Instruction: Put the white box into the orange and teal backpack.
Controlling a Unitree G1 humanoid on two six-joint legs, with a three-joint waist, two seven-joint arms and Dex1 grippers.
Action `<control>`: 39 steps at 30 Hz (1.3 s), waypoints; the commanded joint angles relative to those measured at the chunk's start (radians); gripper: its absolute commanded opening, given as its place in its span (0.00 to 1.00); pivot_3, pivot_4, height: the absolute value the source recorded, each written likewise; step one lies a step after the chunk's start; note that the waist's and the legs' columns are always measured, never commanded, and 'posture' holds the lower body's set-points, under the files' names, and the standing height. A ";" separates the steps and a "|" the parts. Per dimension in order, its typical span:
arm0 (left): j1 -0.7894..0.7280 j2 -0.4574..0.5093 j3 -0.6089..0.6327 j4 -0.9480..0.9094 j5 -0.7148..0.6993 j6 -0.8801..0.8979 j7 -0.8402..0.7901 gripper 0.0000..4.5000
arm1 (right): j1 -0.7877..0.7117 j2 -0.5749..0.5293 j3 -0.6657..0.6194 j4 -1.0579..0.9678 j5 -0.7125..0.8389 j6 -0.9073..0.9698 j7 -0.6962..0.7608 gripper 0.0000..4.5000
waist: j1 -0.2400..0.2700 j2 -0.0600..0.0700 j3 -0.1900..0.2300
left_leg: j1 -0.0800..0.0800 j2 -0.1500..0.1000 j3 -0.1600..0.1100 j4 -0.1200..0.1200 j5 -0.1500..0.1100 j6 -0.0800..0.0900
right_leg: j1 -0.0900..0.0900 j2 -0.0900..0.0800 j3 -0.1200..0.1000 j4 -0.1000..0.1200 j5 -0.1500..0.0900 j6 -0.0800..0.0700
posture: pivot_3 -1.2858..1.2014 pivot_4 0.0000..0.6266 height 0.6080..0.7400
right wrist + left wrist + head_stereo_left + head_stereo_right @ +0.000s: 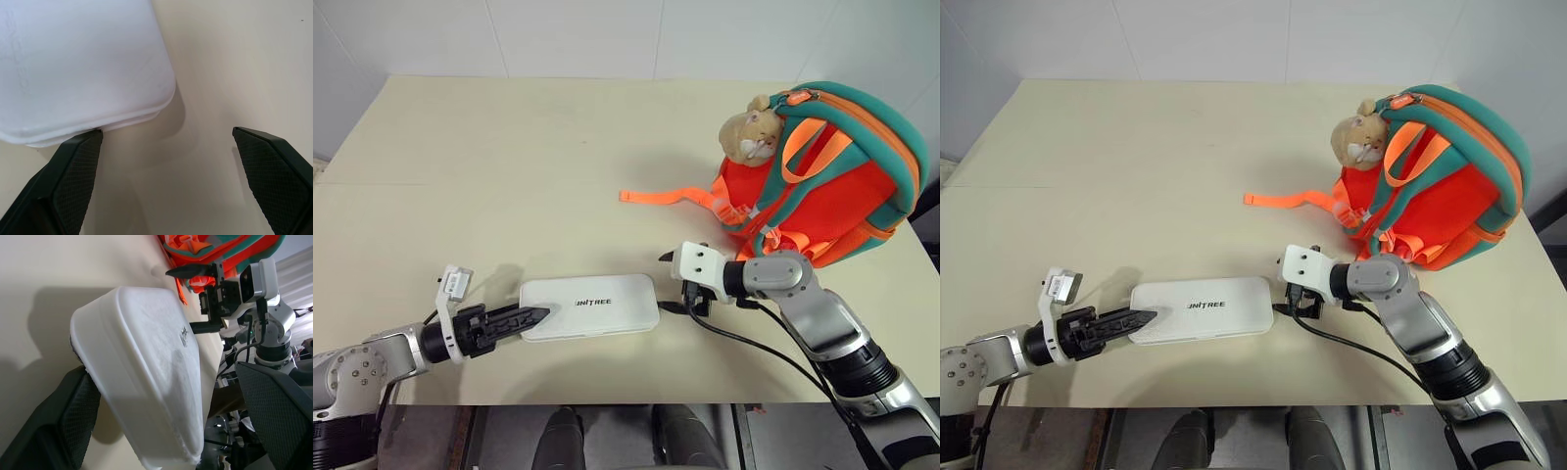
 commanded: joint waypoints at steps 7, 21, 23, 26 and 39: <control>-0.031 0.048 0.003 0.019 -0.029 -0.013 -0.082 0.59 | 0.030 -0.014 -0.019 -0.064 0.012 -0.003 0.002 1.00 | 0.001 0.000 0.000 | 0.000 0.000 0.000 0.000 0.000 0.000 | 0.000 0.000 0.000 0.000 0.000 0.000 | 0.52 0.24 1.00; -0.098 0.018 0.021 0.079 -0.058 0.000 -0.045 0.28 | 0.046 -0.022 -0.050 -0.093 0.031 0.013 -0.009 1.00 | 0.001 0.000 0.000 | 0.000 0.000 0.000 0.000 0.000 0.000 | 0.000 0.000 0.000 -0.001 0.000 0.000 | 0.52 0.24 1.00; -0.116 0.003 0.049 0.088 -0.079 0.007 -0.016 0.28 | 0.047 -0.022 -0.070 -0.097 0.039 0.022 -0.017 1.00 | 0.002 0.000 0.000 | 0.000 0.000 0.000 0.000 0.000 0.000 | 0.000 0.000 0.000 -0.001 0.000 0.000 | 0.52 0.24 1.00; -0.143 -0.027 0.104 0.104 -0.133 0.025 0.041 0.28 | 0.057 -0.030 -0.109 -0.105 0.059 0.037 -0.026 1.00 | 0.002 0.000 0.000 | 0.000 0.000 0.000 0.000 0.000 0.000 | 0.000 0.000 0.000 -0.001 0.000 0.000 | 0.52 0.24 1.00; -0.132 -0.127 0.201 0.092 -0.305 0.057 0.234 0.28 | 0.265 -0.005 -0.630 -0.297 0.423 0.223 -0.110 1.00 | 0.015 0.000 0.000 | -0.001 0.000 -0.001 -0.001 0.000 0.000 | 0.002 0.000 0.000 -0.004 0.000 0.001 | 0.52 0.24 1.00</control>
